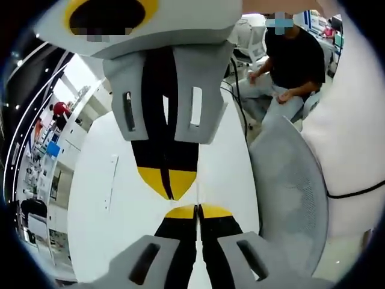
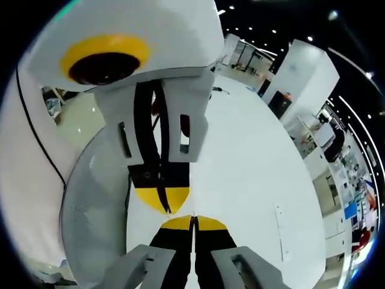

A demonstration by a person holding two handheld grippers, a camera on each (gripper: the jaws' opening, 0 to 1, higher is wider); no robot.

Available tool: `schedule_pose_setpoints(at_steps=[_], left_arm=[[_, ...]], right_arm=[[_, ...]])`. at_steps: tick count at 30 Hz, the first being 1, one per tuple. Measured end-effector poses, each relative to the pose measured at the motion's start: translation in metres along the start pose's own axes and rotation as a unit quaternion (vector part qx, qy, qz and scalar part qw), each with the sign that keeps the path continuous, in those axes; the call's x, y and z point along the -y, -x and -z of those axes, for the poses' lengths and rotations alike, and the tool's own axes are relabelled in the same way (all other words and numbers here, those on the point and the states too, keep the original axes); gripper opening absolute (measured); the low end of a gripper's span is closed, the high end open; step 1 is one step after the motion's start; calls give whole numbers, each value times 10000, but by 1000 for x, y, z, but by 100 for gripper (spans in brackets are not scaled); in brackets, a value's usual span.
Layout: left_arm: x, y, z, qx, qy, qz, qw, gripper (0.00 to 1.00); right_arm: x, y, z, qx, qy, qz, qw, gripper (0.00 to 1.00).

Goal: Arrange the food packaging bags into a neat stack by flattening each bag and aligning their edges.

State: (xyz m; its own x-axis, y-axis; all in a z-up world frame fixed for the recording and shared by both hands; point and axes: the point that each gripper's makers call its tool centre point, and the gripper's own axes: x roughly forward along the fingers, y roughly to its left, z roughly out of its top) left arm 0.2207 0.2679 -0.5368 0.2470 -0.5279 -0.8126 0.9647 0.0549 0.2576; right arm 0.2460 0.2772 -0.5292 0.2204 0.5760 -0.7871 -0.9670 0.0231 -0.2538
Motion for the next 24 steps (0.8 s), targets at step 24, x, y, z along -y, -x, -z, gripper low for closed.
schedule_pose_setpoints(at_steps=[24], left_arm=[[23, 3, 5, -56, -10, 175, 9998, 0]], right_arm=[[20, 6, 15, -130, -266, 369, 9989, 0]])
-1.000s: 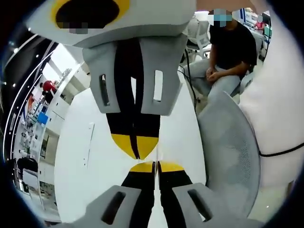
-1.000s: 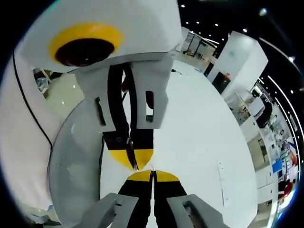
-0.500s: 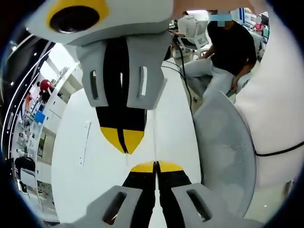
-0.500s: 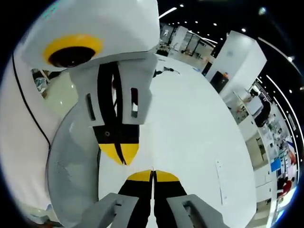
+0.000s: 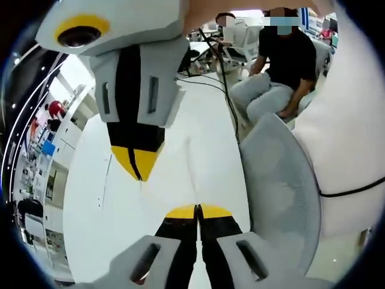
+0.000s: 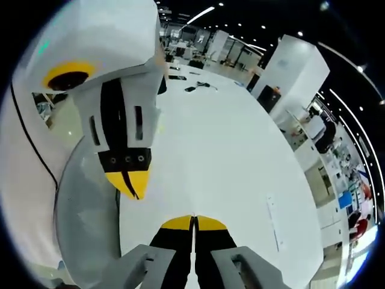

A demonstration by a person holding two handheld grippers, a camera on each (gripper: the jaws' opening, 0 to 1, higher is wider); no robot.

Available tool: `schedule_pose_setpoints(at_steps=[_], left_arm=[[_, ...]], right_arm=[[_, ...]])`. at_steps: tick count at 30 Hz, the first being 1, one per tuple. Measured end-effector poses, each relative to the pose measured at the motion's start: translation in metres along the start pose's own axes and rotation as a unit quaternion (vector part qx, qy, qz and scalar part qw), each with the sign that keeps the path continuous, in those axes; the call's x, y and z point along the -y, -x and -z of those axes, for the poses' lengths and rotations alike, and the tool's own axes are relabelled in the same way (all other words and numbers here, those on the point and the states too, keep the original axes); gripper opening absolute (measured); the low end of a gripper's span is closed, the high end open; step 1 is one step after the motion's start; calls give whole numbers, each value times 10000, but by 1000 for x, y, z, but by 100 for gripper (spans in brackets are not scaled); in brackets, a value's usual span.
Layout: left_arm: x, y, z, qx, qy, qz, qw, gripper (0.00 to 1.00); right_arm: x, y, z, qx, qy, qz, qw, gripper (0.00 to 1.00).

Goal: Arrange the food packaging bags into a neat stack by flattening each bag and aligning their edges.

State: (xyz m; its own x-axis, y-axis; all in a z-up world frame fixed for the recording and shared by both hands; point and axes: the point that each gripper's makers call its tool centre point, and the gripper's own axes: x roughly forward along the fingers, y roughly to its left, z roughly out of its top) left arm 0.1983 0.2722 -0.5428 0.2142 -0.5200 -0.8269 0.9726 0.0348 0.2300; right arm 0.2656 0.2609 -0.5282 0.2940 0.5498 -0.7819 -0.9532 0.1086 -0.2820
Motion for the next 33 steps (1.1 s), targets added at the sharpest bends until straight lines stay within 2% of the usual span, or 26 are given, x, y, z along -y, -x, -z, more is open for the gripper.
schedule_pose_setpoints(at_steps=[16, 23, 29, 33], left_arm=[[7, -3, 9, -32, 45, 90, 9999, 0], [10, -4, 9, -15, 52, 126, 9999, 0], [11, -4, 3, 9, 1, 89, 10000, 0], [7, -4, 2, 19, -23, 20, 10000, 0]], right_arm=[[19, 4, 10, -75, -439, 279, 9986, 0], [28, 6, 16, -139, -786, 391, 9960, 0], [30, 4, 17, -112, -941, 400, 9947, 0], [21, 6, 15, -73, -1060, 306, 9939, 0]])
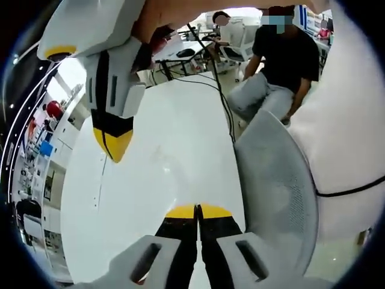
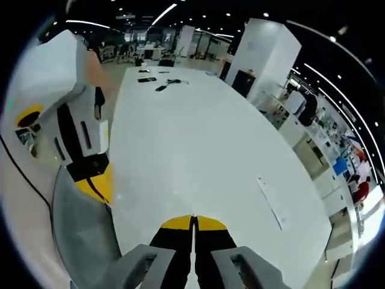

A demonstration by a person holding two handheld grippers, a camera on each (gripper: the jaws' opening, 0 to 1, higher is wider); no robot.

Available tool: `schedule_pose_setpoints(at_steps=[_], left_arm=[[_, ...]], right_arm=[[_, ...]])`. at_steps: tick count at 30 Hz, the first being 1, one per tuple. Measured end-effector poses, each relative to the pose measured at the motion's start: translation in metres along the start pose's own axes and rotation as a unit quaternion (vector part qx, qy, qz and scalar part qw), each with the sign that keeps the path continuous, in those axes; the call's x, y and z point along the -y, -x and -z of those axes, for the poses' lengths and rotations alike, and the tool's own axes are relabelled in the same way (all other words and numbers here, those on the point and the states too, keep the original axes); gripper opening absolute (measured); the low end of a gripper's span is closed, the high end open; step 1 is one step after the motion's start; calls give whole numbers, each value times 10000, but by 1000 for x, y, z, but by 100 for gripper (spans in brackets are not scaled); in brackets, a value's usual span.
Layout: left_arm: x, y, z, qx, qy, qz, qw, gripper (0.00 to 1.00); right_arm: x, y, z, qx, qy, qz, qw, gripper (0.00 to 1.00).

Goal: Arrange the food packaging bags into a neat stack by flattening each bag and aligning their edges.

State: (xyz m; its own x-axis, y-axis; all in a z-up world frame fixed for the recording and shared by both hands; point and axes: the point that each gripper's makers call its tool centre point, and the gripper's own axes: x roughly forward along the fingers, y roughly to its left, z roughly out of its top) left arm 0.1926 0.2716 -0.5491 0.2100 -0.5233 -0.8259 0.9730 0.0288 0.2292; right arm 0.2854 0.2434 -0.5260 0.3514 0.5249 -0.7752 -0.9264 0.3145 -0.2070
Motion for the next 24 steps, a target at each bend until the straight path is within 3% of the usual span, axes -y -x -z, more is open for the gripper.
schedule_pose_setpoints(at_steps=[24], left_arm=[[-19, -1, -5, -27, -85, -353, 9993, 0]], right_arm=[[-25, -5, 9, -220, -170, -533, 9982, 0]])
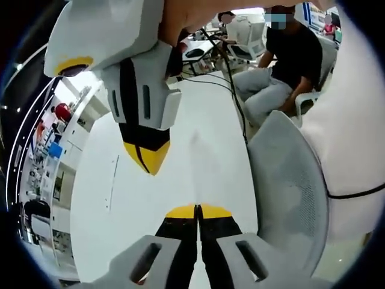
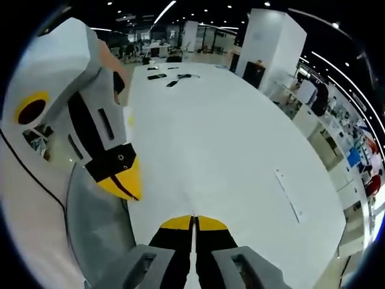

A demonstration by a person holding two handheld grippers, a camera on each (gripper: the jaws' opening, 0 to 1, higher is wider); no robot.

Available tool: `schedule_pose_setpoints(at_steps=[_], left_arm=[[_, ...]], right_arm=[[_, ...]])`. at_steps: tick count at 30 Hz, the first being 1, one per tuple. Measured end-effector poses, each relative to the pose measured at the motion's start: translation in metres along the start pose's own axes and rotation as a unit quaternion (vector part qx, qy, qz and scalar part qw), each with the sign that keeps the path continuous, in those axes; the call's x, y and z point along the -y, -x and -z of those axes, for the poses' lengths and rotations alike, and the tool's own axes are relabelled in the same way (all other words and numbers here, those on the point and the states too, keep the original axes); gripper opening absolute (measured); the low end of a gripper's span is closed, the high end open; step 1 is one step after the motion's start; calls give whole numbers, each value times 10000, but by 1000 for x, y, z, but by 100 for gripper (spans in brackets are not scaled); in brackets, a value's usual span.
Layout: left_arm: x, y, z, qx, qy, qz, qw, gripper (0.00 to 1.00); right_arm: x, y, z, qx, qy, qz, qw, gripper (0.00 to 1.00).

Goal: Arrange the food packaging bags into a neat stack by flattening each bag and aligning their edges.

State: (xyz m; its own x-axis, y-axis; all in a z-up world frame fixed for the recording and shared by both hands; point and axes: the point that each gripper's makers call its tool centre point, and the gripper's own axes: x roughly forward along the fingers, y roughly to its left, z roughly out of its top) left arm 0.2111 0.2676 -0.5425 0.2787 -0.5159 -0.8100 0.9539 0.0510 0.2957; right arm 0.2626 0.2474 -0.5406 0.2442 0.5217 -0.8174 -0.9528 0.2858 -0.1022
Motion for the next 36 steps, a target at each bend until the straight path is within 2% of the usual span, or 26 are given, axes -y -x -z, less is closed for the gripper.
schedule_pose_setpoints(at_steps=[10, 12, 15, 23, 30, 36], left_arm=[[-1, -1, 1, -7, -86, -12, 10000, 0], [-1, -1, 1, -1, -99, -12, 10000, 0], [-1, -1, 1, -2, -127, -20, 9999, 0], [3, -1, 0, -40, -208, -51, 9998, 0], [2, 0, -2, -13, -229, -79, 9997, 0], [1, 1, -4, 0, -255, -98, 9996, 0]], right_arm=[[-6, -1, -4, 85, -160, -166, 9997, 4], [-2, -4, -5, 92, -153, -155, 9997, 5], [-6, 0, -11, 195, -314, -285, 9989, 6], [-11, 2, -22, 275, -403, -446, 9978, 8], [-20, -5, -25, 130, -258, -579, 9979, 8], [-22, -10, -16, -177, -184, -525, 9983, 8]])
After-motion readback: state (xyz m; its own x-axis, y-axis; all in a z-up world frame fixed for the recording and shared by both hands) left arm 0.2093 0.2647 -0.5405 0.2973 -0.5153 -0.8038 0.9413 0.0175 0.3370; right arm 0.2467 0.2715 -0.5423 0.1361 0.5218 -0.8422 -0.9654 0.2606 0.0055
